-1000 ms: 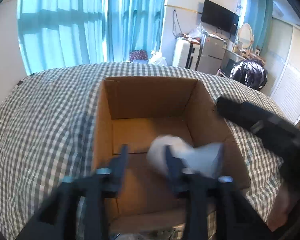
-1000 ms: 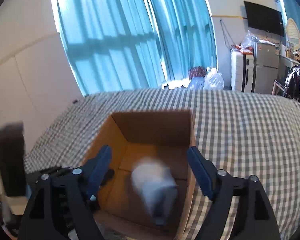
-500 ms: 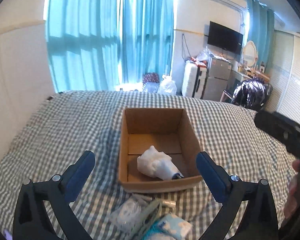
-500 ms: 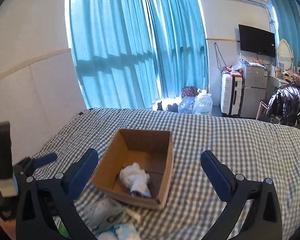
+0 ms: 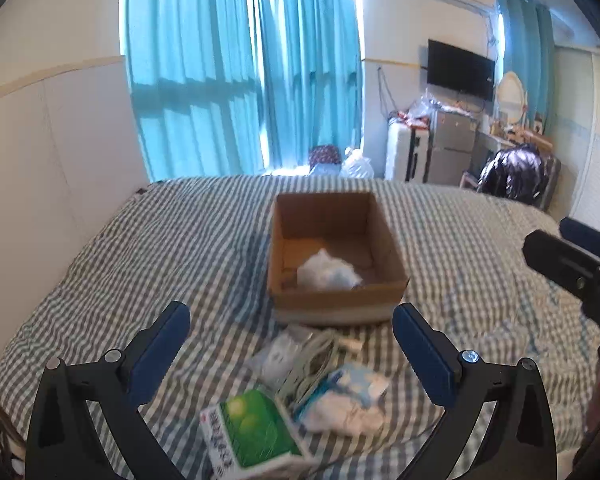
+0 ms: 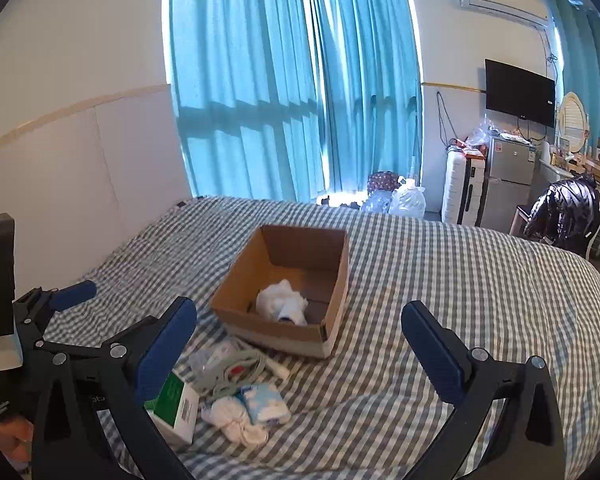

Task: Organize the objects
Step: 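Carry the white sock into the cardboard box and open the right tool, then lift the green medicine box with the left tool while the right tool grasps the white cloth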

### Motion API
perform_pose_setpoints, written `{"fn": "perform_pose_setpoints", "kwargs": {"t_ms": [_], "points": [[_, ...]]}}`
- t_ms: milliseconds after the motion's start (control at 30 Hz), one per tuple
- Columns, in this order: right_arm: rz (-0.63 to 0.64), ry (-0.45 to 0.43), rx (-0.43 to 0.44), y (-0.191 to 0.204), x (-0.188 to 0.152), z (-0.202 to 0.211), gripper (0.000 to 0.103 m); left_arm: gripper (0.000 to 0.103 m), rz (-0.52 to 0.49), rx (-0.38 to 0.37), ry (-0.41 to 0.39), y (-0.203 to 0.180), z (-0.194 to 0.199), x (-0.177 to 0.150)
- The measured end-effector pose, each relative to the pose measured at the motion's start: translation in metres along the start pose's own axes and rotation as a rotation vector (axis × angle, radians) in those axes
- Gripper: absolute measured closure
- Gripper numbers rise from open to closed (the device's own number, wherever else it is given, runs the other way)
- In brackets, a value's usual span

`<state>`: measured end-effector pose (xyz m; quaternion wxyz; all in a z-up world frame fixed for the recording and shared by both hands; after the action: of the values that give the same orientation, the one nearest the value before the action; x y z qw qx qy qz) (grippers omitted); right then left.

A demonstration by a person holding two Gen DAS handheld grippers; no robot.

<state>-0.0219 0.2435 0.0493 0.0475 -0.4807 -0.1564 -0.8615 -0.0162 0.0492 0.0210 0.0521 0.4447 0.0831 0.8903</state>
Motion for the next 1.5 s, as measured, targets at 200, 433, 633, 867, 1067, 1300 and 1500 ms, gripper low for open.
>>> {"fn": "perform_pose_setpoints", "kwargs": {"t_ms": [200,433,633,867,1067,1300,1500], "points": [[-0.057,0.039,0.025,-0.005,-0.047,-0.015,0.0,0.0,0.016,0.092,0.047,0.0,0.001,-0.053],[-0.099,0.179,-0.054,-0.021,-0.098,-0.064,0.0,0.0,0.078,0.079,0.102,-0.004,-0.013,-0.103],[-0.055,0.219,-0.053,-0.007,-0.118,-0.079,0.0,0.0,0.205,0.095,0.123,0.012,-0.025,-0.132],[0.02,0.274,-0.098,0.005,-0.142,-0.099,0.0,0.0,0.217,0.072,0.178,0.01,-0.047,-0.154],[0.0,0.323,-0.09,0.002,-0.151,-0.113,0.0,0.0,0.245,0.033,0.201,0.016,-0.069,-0.165],[0.025,0.415,-0.088,0.013,-0.17,-0.133,0.0,0.012,0.228,-0.049,0.169,0.028,-0.078,-0.165],[0.032,0.484,-0.04,0.028,-0.185,-0.152,0.005,0.014,0.216,-0.046,0.144,0.039,-0.07,-0.159]]}}
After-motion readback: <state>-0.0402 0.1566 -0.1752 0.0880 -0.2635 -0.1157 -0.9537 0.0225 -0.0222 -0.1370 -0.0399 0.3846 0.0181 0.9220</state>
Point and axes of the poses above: each gripper's, at about its wrist camera, not at the fingertips, and z roughly against the way its jaws point, y to its left, x to its top, the point moved 3 cm from there along -z, roughly the way its jaws point, and after that the axes turned 9 degrees about -z, right-handed, at the moved point
